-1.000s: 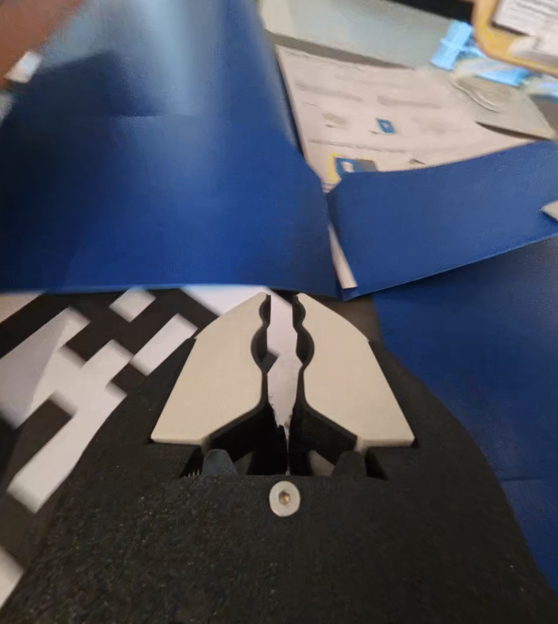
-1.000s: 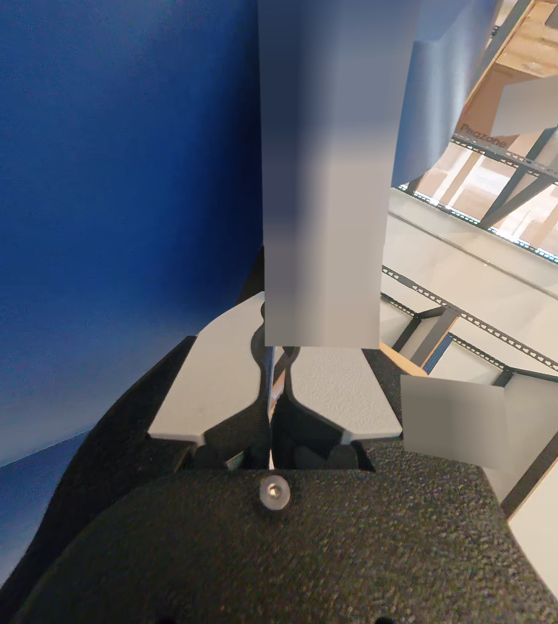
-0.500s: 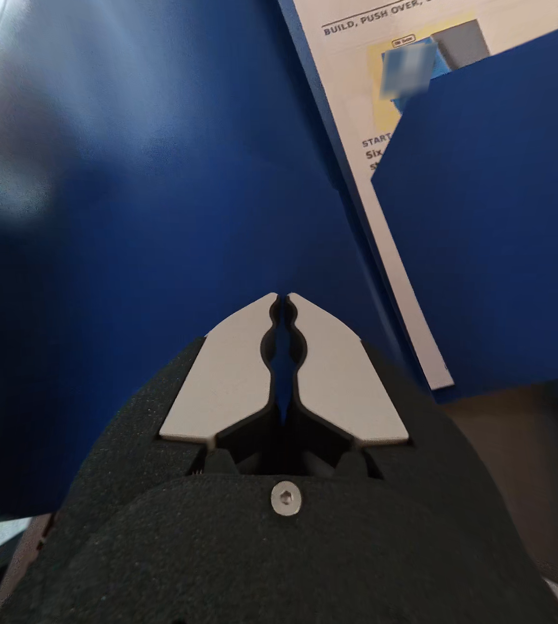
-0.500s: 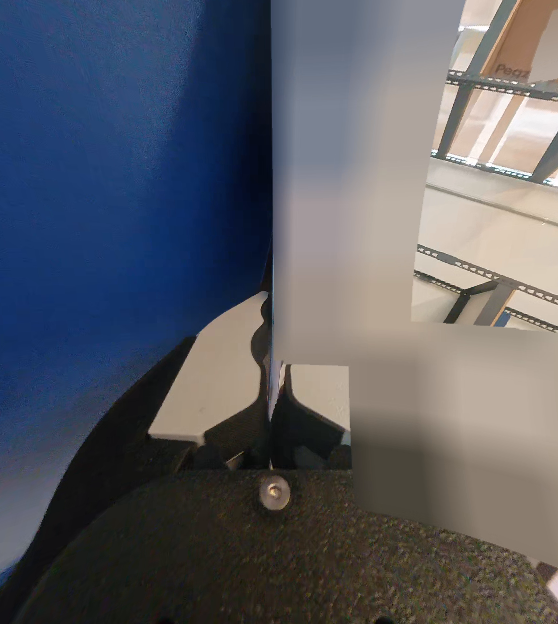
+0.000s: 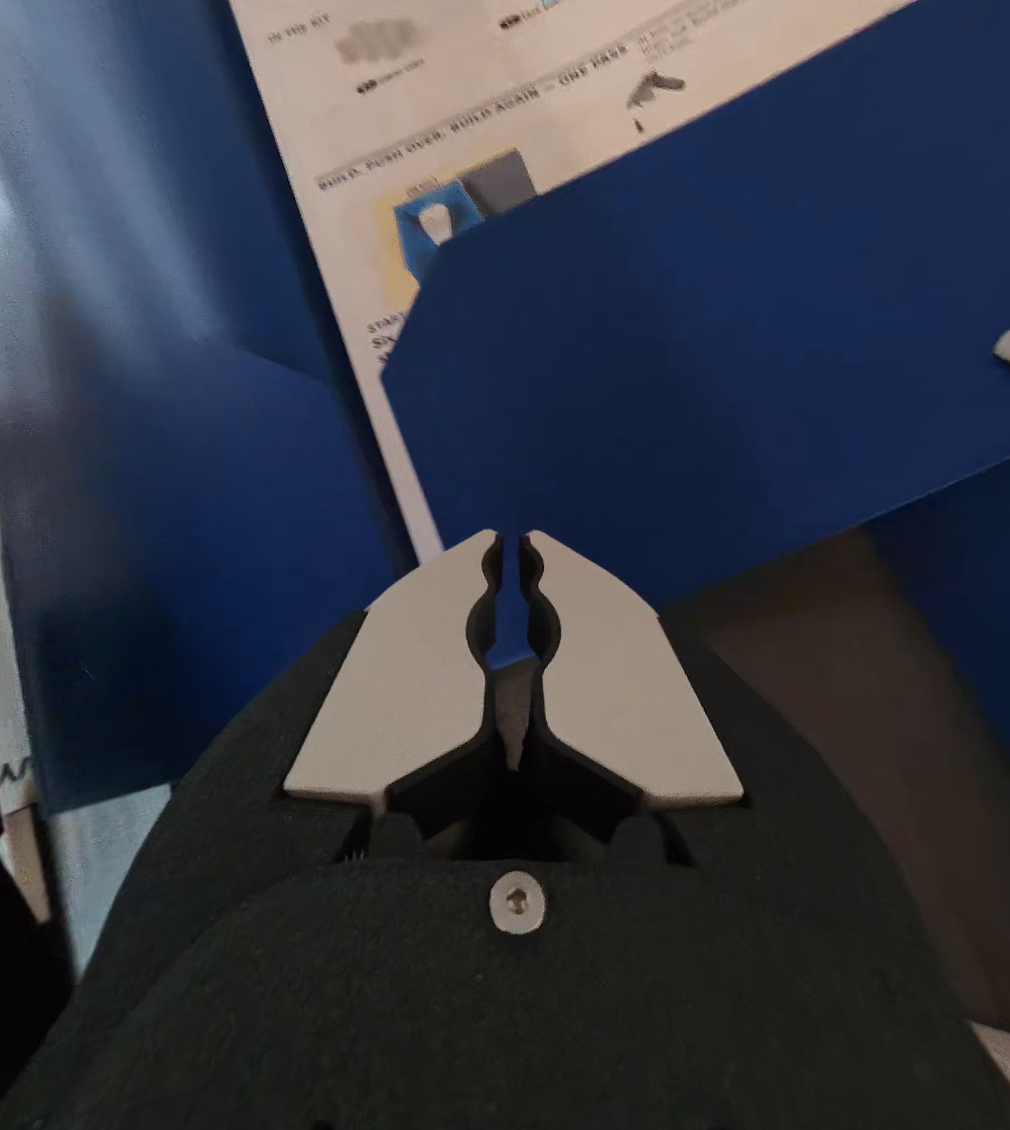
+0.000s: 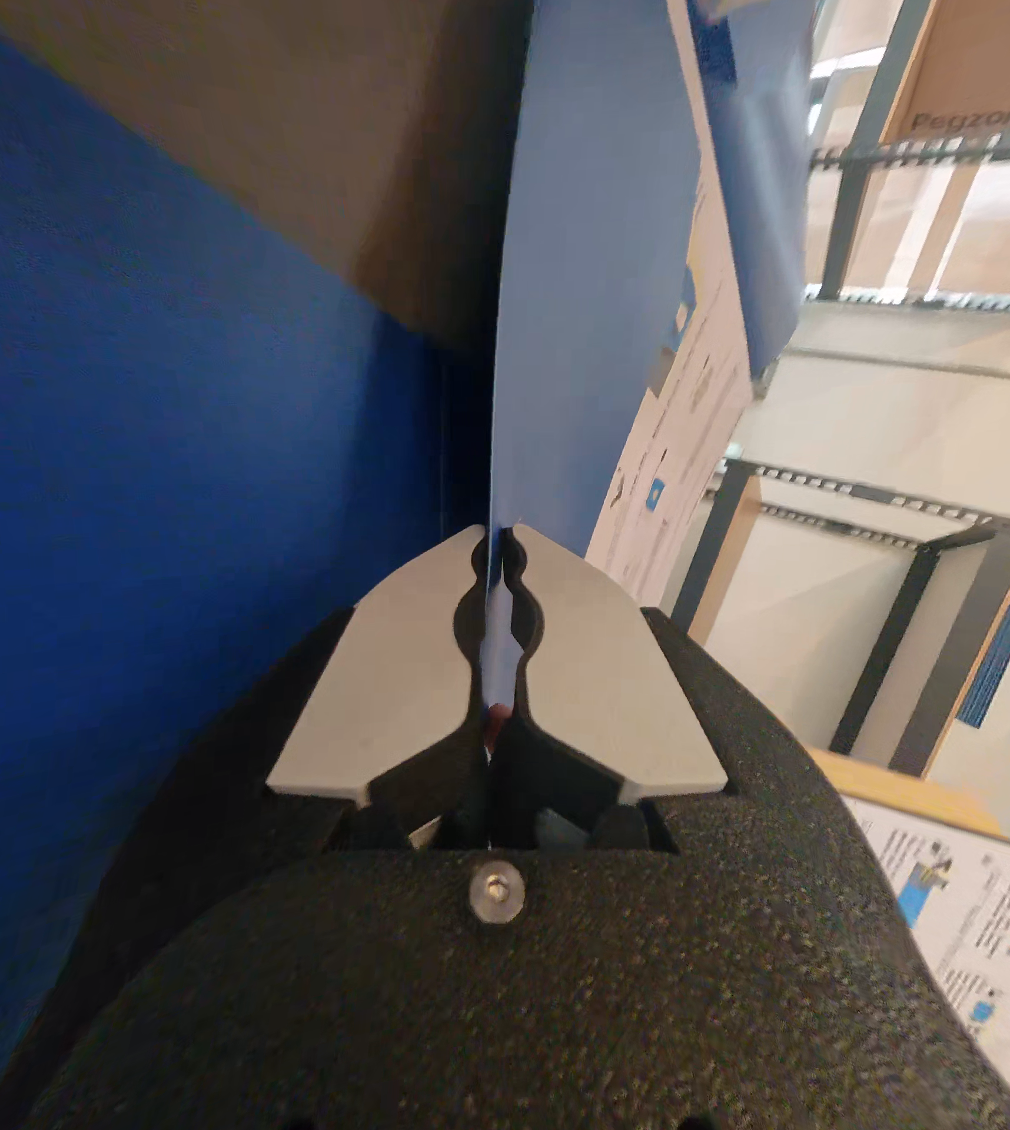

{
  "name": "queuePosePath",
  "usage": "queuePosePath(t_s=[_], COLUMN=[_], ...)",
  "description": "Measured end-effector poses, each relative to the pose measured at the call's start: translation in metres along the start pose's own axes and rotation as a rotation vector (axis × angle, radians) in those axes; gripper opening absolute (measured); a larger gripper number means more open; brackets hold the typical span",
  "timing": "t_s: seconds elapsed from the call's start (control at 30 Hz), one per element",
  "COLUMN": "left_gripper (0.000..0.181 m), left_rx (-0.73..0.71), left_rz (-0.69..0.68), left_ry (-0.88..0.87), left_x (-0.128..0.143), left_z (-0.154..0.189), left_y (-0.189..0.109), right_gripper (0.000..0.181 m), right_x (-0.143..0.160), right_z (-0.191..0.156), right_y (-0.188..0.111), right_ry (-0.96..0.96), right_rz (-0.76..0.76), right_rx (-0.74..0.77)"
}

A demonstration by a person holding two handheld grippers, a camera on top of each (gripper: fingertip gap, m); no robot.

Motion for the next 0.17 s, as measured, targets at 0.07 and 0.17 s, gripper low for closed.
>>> queuePosePath(t_s=[0.07,0.17], left_gripper=[0.007,0.006], left_rx=[-0.042,-0.077], left_rz=[-0.026,-0.042], left_ry=[0.048,0.101], left_x=[0.004,0.007], left_z=[-0.002,-0.006], left_y=[0.001,0.000], right_gripper=[0.003,0.003], right_x=[-0.011,-0.020], right_z=[-0.002,-0.003], right_y=[0.002,-0.001], right_ry=[-0.040,-0.058], right_rz=[0.043,0.064], right_rx=[0.030,0.038])
Point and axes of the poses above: each gripper's, where its closed fingertips meet, y out along the fingers, x out of its underside, z = x × y across the jaws, the point moved 3 cm from there along -y, back along the fingers, and after that the axes turned 10 degrees about -z, right-handed, at the moved point
